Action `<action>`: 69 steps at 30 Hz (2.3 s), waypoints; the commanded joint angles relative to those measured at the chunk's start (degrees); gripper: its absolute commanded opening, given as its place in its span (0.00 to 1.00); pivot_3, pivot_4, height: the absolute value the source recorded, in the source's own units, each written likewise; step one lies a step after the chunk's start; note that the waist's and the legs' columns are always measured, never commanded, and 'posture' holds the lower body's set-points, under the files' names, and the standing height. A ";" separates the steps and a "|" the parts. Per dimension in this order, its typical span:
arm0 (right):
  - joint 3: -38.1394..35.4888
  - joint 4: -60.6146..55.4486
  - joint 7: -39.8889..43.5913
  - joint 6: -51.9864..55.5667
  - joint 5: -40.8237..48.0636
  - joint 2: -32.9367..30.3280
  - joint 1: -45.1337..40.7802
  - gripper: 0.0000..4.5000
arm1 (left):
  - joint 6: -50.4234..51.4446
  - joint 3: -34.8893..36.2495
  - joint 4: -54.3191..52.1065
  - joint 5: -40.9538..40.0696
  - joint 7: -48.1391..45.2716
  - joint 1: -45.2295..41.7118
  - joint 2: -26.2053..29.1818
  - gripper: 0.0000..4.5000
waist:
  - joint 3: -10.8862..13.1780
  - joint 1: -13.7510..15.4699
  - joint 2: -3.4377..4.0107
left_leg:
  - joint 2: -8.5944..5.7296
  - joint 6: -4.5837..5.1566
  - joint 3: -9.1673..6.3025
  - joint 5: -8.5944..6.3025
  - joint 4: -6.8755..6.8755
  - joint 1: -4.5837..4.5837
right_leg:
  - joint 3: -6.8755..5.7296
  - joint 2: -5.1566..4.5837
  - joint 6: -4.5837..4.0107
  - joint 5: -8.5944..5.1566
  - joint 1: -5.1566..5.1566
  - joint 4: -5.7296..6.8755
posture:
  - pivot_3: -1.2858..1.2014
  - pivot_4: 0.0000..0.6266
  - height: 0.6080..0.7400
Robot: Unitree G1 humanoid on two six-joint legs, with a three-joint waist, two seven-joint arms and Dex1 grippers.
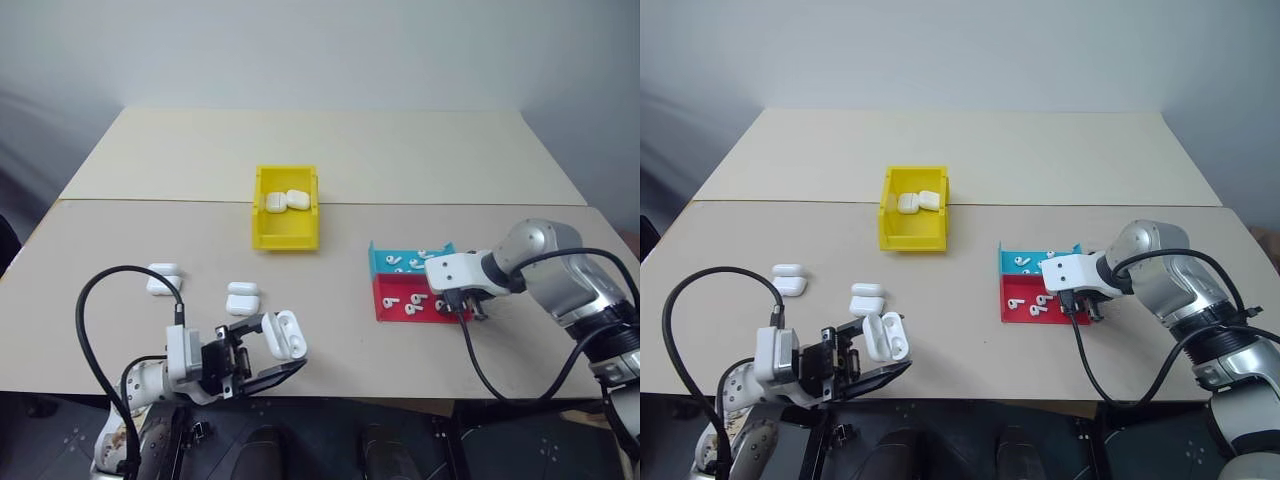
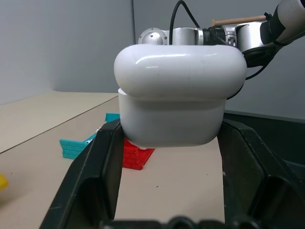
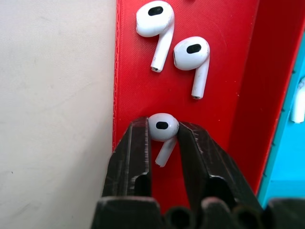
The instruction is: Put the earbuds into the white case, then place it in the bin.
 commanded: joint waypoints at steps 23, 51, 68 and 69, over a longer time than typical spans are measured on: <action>-43.16 -25.68 -7.92 18.81 42.21 6.46 2.97 0.14 | 14.83 -1.09 -1.71 -10.81 2.04 -15.06 3.52 0.60 | 0.02 0.09 -0.03 | 0.01 0.02 -0.12 -0.01 -0.01 -0.08 | -0.07 0.02 0.00 0.00 0.00 0.00 | 0.52 0.24 1.00; -30.80 -27.44 -14.01 -4.82 54.64 29.75 8.45 0.14 | 27.01 -3.47 0.63 -11.14 -1.60 -32.27 6.73 0.60 | 0.01 -0.14 -0.03 | 0.01 0.02 -0.14 -0.01 -0.04 -0.11 | -0.08 0.05 0.02 0.01 -0.05 0.02 | 0.52 0.24 1.00; -25.53 -24.43 -13.13 -6.89 53.07 31.03 8.48 0.14 | 26.10 -3.78 1.74 -8.69 -3.35 -32.68 5.49 0.60 | 0.02 -0.14 -0.03 | 0.01 0.02 -0.14 -0.01 -0.04 -0.11 | -0.08 0.05 0.02 0.01 -0.06 0.02 | 0.52 0.24 1.00; -25.49 -24.23 -13.19 -6.94 53.04 31.07 8.45 0.14 | 26.01 -3.76 1.73 -8.51 -3.64 -32.63 5.50 0.60 | 0.02 -0.15 -0.03 | 0.01 0.02 -0.14 -0.01 -0.04 -0.11 | -0.08 0.05 0.02 0.01 -0.06 0.02 | 0.52 0.24 1.00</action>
